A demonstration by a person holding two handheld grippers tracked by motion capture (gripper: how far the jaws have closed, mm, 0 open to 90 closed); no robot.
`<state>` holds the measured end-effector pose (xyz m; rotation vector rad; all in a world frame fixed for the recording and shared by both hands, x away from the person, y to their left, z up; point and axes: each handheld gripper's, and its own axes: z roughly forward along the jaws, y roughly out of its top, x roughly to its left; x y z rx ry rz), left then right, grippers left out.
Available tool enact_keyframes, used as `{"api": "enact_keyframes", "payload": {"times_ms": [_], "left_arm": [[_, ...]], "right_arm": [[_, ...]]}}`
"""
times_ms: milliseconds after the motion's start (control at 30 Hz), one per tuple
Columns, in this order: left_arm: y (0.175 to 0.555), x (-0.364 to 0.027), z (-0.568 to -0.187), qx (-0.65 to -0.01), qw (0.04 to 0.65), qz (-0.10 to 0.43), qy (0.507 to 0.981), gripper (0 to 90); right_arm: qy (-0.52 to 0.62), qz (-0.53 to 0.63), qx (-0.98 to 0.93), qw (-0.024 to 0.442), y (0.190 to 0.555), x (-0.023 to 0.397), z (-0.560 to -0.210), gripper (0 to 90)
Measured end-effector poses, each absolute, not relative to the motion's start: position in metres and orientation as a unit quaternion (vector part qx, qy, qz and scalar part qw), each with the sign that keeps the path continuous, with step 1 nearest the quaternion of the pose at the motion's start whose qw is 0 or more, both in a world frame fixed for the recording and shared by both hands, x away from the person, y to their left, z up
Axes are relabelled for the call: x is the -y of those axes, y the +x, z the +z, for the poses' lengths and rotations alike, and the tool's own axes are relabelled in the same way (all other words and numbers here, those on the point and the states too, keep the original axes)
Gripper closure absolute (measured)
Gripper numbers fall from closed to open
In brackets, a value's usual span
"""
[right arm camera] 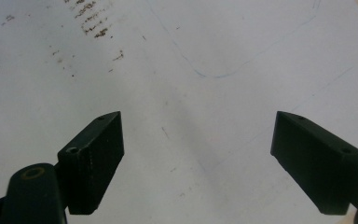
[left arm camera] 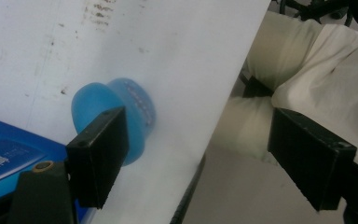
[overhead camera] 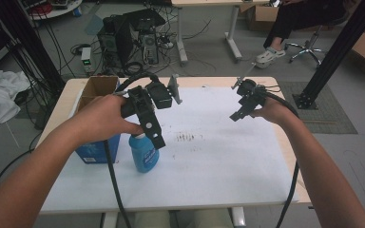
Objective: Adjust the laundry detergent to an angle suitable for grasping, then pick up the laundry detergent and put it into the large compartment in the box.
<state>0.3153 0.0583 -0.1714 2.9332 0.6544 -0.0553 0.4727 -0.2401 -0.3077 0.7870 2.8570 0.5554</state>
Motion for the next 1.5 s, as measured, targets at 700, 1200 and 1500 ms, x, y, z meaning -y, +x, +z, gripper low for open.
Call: {"api": "enact_keyframes", "payload": {"times_ms": [700, 1200, 1500], "left_arm": [[0.319, -0.062, -0.173, -0.22, 0.073, -0.018, 0.973, 21.3], [0.323, -0.069, -0.169, -0.296, 0.071, 0.001, 0.953, 21.0], [0.33, -0.08, -0.171, -0.355, 0.068, 0.011, 0.932, 21.0]], "right_arm": [[0.263, 0.181, -0.946, 0.062, 0.473, 0.239, -0.308, 17.0], [0.26, 0.183, -0.946, 0.064, 0.471, 0.239, -0.307, 17.0], [0.257, 0.183, -0.947, 0.065, 0.47, 0.24, -0.306, 16.8]]}}
